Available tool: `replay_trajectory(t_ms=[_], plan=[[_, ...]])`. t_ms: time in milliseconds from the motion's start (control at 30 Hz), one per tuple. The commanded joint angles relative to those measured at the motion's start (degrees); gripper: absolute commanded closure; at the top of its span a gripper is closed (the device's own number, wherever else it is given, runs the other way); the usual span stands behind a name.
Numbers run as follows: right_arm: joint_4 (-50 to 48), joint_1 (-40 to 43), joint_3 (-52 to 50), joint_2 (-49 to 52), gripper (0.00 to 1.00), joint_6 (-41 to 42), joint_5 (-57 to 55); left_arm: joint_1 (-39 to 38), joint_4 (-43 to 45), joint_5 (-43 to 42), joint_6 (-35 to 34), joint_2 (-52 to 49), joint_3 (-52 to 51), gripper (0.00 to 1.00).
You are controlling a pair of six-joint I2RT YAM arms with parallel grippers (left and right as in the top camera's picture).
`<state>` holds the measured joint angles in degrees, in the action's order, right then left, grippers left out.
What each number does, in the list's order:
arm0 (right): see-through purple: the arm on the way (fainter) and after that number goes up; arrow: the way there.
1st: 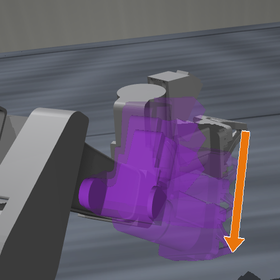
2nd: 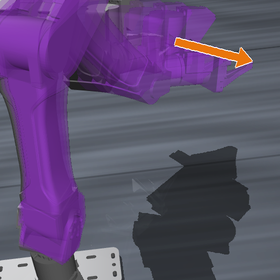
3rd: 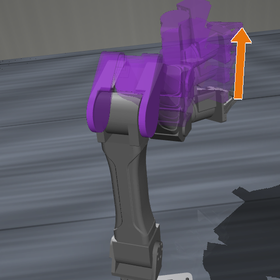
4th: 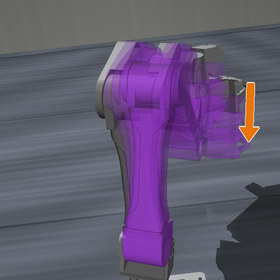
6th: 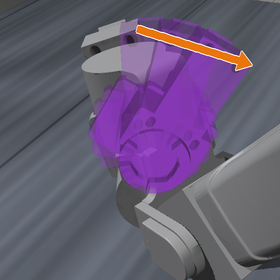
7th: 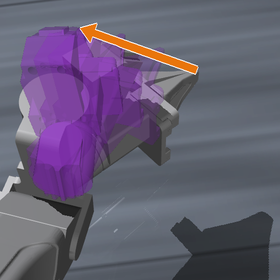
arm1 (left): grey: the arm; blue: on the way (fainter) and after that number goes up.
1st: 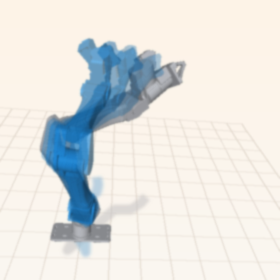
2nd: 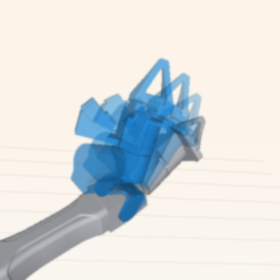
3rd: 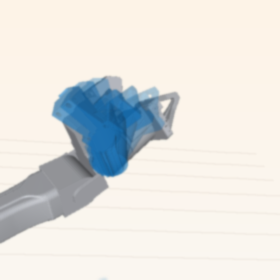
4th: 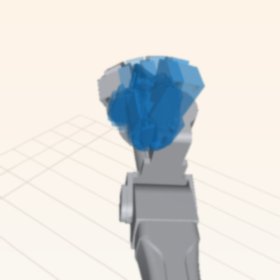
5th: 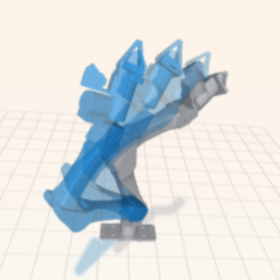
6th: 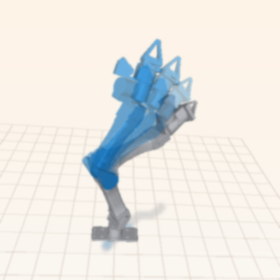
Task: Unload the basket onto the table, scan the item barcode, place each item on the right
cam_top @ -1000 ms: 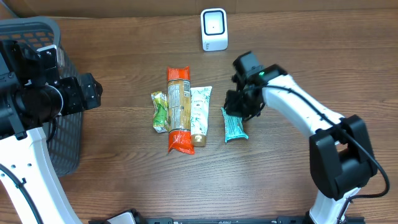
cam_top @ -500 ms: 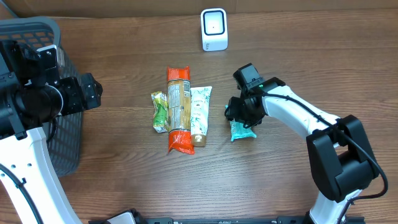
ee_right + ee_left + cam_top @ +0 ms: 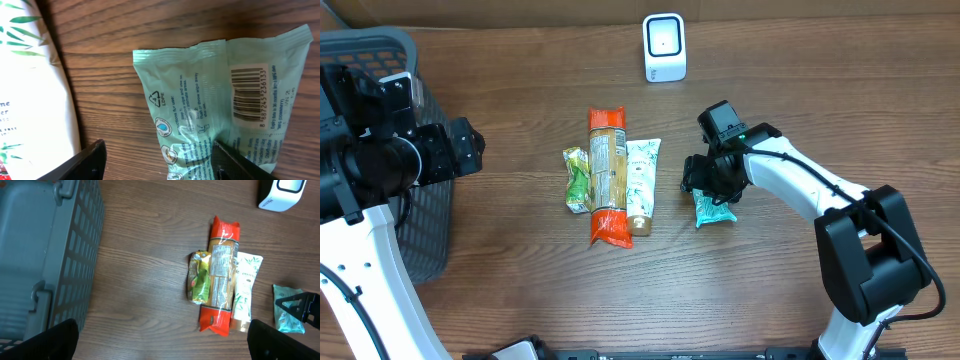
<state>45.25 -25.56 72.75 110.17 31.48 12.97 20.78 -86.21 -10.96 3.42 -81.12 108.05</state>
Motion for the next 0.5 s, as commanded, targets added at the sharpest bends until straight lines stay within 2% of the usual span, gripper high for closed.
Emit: replay_trajectory(t_ms=[0,200,300,467], plan=[[1.77,1.9,-2.14,1.84,0.31,0.02,-4.35,0.22,-0.11,-0.66,1.09,-0.24,0.37,0.0],[1.99,2.08,-2.14,1.84,0.06,0.0,-4.35,0.2,-0.11,-0.66,1.09,-0.24,0.37,0.0],[2.01,2.08,-2.14,1.84,0.0,-0.44,-4.35,0.2,-0.11,-0.66,1.09,-0.24,0.37,0.0],[4.61,2.19,-1.31,1.81,0.0,-1.51,-4.98,0.22,-0.11,-0.66,1.09,-0.24,0.37,0.0]])
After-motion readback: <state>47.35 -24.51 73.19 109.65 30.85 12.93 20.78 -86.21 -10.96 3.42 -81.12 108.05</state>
